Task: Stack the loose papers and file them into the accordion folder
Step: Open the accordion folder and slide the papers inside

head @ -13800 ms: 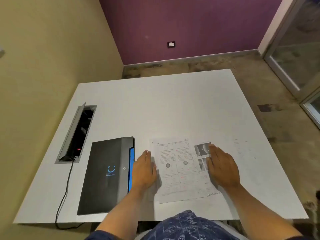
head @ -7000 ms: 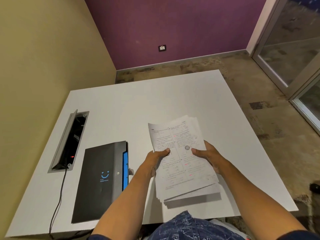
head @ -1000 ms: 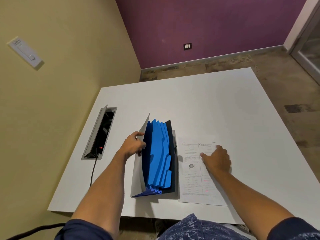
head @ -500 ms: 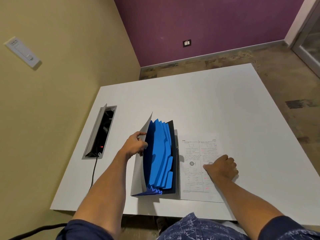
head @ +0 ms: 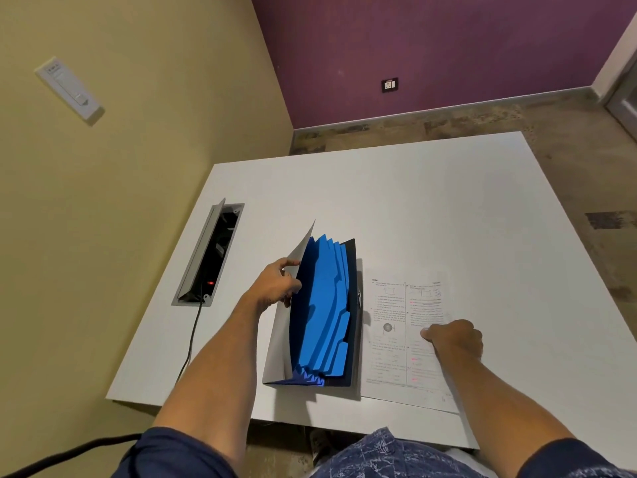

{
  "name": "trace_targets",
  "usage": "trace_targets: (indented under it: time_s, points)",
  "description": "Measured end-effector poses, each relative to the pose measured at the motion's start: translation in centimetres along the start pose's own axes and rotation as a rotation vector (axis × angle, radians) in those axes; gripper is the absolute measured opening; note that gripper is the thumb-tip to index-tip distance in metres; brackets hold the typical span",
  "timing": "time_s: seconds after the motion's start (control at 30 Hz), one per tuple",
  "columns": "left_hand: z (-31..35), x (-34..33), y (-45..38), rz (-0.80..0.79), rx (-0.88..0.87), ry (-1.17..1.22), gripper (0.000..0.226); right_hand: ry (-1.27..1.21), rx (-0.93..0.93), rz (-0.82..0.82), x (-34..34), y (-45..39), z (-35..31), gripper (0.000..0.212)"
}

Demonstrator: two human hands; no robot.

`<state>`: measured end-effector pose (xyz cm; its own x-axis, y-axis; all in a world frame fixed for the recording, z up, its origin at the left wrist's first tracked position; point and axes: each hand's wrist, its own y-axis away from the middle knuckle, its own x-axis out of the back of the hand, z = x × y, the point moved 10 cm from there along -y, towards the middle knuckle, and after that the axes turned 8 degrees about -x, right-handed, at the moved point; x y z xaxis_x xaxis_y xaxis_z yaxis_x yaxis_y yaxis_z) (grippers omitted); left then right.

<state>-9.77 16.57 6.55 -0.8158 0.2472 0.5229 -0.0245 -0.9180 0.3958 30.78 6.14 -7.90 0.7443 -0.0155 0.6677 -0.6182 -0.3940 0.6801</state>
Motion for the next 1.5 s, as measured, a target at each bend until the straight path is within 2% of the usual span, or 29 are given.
trace_targets:
  time_s: [0.13,0.2,0.37,0.4,0.5,0.57,0.83,1.0,1.13,1.27,1.37,1.5]
  points:
    - [-0.1,0.1,0.0,-0.002,-0.006,-0.005,0.062,0.086,0.016,0.040,0.5,0.5,0.2,0.055]
    - [-0.1,0.2,0.0,-0.002,-0.010,-0.010,0.061,0.039,0.050,0.057,0.6,0.6,-0.1,0.051]
    - [-0.1,0.2,0.0,-0.001,-0.010,-0.004,0.059,-0.137,0.090,0.025,0.2,-0.4,0.4,0.083]
    - [-0.1,0.2,0.0,-0.002,-0.010,-0.002,0.059,-0.194,0.102,-0.026,-0.2,-0.8,0.5,0.081]
    - [-0.2,0.2,0.1,-0.007,-0.009,0.003,0.060,-0.316,0.139,-0.231,-1.7,-1.7,0.6,0.042]
    - [-0.2,0.2,0.1,-0.010,-0.007,0.010,0.060,-0.354,0.153,-0.303,-2.1,-2.0,0.4,0.032]
    - [-0.2,0.1,0.2,-0.010,-0.002,0.015,0.060,-0.378,0.457,-0.480,-2.3,0.2,-3.3,0.041]
    - [-0.3,0.3,0.3,-0.001,0.006,0.022,0.059,-0.526,0.455,-0.526,-0.4,0.4,-4.3,0.043]
    - [-0.3,0.4,0.4,0.002,0.011,0.025,0.058,-0.797,0.431,-0.562,2.0,0.4,-4.9,0.041]
    - [-0.3,0.4,0.4,0.003,0.010,0.018,0.058,-0.995,0.500,-0.639,4.1,2.4,-7.7,0.044]
    - [-0.4,0.4,0.3,0.005,0.013,0.013,0.058,-1.037,0.589,-0.669,4.7,4.5,-10.0,0.050]
    - [-0.4,0.2,0.2,0.008,0.029,0.037,0.058,-0.965,0.675,-0.587,4.4,7.5,-12.2,0.043]
